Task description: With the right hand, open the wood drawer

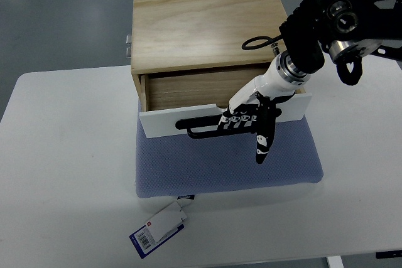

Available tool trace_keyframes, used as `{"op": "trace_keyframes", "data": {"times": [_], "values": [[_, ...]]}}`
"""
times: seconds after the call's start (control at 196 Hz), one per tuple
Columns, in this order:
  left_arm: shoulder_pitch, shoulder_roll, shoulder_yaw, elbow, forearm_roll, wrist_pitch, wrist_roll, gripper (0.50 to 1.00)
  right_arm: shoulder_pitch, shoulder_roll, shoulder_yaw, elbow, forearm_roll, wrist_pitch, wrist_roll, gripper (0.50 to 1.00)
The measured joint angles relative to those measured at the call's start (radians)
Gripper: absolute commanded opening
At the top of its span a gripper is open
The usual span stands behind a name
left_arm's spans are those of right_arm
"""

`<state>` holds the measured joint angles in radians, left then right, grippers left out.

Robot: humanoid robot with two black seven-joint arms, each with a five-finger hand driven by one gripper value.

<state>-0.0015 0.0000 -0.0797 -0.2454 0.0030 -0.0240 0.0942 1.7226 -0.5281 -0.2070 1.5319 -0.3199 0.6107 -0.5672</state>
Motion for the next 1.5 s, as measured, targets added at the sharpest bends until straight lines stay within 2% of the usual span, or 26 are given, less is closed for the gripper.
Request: {"op": "trace_keyframes", "data": {"times": [1.074,1.502], "values": [[0.000,0.000,0.000,0.000,0.000,0.000,-0.001,1.000,0.021,-0.061,0.042,-0.001,-0.047,-0.019,0.001,0.946],[0.000,0.000,0.000,0.000,0.000,0.000,-0.001,1.000,0.125,-0.152,0.151,-0.002,-0.026,0.000,0.007,0.946]]}}
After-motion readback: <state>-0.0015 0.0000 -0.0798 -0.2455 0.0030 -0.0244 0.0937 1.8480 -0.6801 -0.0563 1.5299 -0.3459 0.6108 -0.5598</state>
